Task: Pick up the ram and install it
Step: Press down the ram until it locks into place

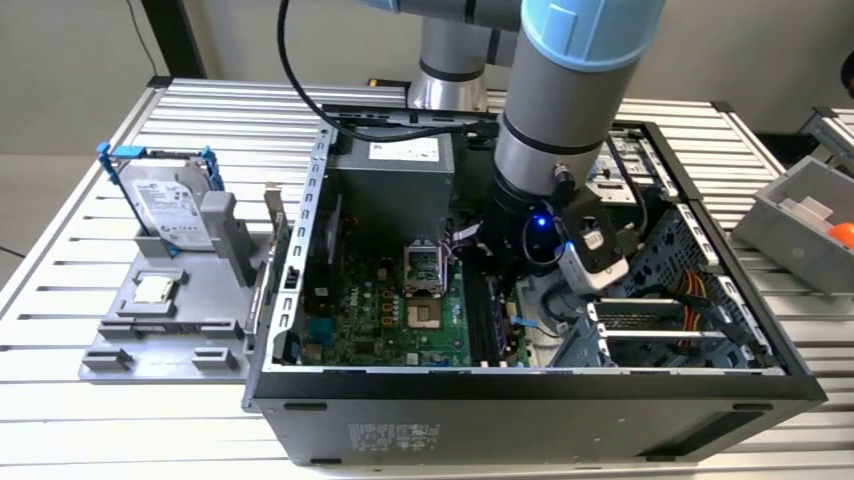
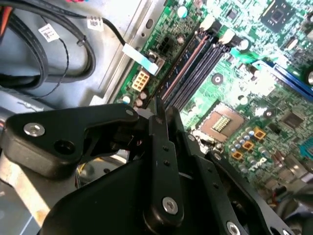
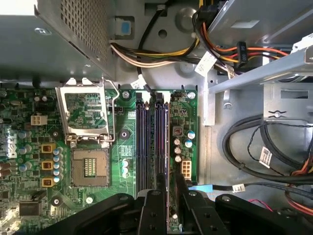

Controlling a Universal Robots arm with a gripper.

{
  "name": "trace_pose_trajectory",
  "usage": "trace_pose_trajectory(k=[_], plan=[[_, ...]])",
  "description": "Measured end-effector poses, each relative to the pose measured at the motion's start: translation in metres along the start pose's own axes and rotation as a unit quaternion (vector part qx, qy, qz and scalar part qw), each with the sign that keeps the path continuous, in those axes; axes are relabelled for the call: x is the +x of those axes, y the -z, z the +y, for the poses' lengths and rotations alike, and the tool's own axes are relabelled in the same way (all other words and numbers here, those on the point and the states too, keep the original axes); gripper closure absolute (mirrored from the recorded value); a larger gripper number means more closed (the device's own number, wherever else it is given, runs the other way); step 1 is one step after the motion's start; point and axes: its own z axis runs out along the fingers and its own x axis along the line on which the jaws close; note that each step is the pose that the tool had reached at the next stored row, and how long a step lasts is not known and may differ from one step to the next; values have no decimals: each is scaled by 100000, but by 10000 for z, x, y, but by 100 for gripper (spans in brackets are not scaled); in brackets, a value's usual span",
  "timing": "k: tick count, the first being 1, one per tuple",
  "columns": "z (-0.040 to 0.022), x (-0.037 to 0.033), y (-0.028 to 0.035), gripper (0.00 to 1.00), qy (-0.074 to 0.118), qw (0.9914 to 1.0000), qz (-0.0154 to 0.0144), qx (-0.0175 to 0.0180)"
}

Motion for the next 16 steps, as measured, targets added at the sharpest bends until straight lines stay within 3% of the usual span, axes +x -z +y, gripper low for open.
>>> trace_pose_trajectory(k=[1,16], plan=[[-1,0,1,100,2,100000,4,12],[-14,-1,9,100,0,100000,4,6]])
